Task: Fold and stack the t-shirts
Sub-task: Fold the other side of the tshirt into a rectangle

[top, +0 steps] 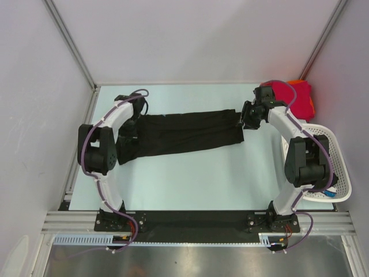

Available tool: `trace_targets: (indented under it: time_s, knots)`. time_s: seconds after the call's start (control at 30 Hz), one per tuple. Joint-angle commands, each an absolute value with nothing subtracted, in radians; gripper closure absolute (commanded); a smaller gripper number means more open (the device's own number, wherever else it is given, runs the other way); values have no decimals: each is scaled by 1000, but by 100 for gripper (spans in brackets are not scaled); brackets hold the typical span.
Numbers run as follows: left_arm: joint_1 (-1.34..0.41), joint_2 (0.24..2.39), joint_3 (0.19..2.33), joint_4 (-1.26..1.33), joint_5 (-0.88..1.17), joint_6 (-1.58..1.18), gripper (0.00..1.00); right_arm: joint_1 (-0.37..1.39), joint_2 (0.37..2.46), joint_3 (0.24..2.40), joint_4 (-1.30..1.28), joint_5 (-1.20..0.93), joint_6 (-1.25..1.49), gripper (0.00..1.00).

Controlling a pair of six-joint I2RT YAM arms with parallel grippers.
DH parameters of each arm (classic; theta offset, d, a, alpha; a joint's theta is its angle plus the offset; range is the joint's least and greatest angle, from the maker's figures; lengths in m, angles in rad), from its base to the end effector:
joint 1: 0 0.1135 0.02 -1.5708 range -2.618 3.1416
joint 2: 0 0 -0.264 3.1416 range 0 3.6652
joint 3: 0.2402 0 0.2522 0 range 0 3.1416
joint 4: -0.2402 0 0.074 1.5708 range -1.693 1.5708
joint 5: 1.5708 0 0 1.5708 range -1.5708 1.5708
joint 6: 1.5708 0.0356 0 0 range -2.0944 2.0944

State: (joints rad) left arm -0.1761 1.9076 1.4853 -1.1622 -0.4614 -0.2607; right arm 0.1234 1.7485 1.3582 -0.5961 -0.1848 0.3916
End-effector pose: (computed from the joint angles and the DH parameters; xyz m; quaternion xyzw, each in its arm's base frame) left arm 0.3511 -0.0464 0.2111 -0.0396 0.9727 0.2247 0.0430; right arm 0.3725 0.0528 0.2447 0.1012 0.9485 0.1585 0.2549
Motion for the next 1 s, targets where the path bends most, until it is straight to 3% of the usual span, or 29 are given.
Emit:
trace_targets:
  time_s: [0.0,0.23,0.27,0.3,0.33,0.43,0.77,0.97]
  knots:
    - [-149,1997,1614,-1169,-514,-272,100,138,1753,1402,-574,-204,396,54]
    - [-89,2186,1866,-1238,-532,-267,100,149,1747,1404,-591,-198,396,54]
    - [-80,2201,1882,-1246,-535,-267,93,150,1746,1402,-591,-195,396,54]
    - [-65,2212,1893,-1256,-534,-270,78,152,1743,1402,-594,-193,396,54]
    - [-57,2226,1907,-1264,-546,-279,48,153,1741,1402,-594,-190,397,54]
    - [-37,2203,1898,-1272,-557,-302,29,156,1736,1401,-598,-183,397,54]
    - [-70,1885,1798,-1118,-393,-298,28,164,1736,1373,-592,-170,413,54]
    - [-132,1927,1830,-1101,-243,-210,25,172,1743,1367,-581,-173,425,54]
